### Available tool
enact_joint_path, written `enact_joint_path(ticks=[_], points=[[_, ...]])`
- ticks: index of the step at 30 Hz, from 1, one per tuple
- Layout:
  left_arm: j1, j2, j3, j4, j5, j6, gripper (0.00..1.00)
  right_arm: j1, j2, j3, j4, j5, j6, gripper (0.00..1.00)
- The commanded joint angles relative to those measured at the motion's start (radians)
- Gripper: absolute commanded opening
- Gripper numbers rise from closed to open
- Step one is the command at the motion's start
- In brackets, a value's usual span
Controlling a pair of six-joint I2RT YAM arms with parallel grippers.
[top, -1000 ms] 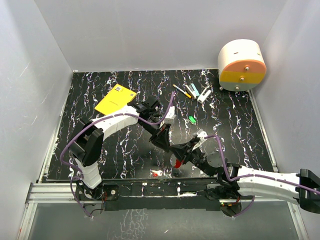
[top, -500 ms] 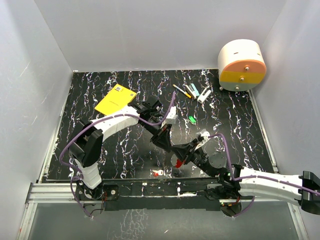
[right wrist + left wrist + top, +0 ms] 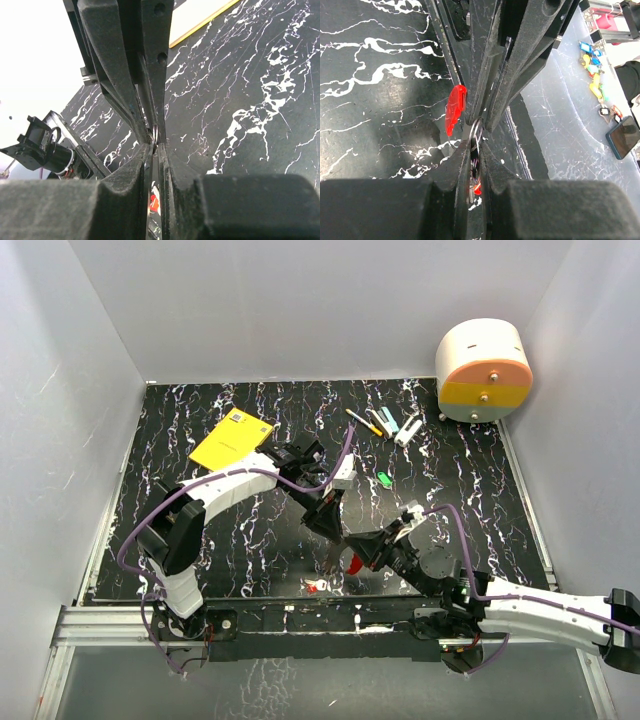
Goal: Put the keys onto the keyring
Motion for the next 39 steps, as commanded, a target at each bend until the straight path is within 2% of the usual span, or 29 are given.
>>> enact_joint_path(ticks=[1, 15, 26, 32, 39], points=[[0.012, -0.075, 0.033, -0.013, 0.02, 0.008, 0.0, 0.006, -0.02, -0.01, -0.031, 0.027, 0.028, 0.17], [0.012, -0.079, 0.03, -0.016, 0.008, 0.009, 0.0, 0.006, -0.052, 0.028, -0.069, 0.044, 0.009, 0.2], [0.013, -0.085, 0.022, -0.01, -0.023, 0.004, 0.0, 0.005, -0.172, 0.088, -0.262, 0.072, 0.03, 0.2], [0.013, -0.085, 0.021, -0.003, -0.024, -0.001, 0.0, 0.006, -0.199, 0.087, -0.284, 0.024, 0.065, 0.35], [0.013, -0.088, 0.024, 0.01, -0.025, -0.015, 0.0, 0.006, -0.097, 0.071, -0.168, -0.013, 0.068, 0.4]])
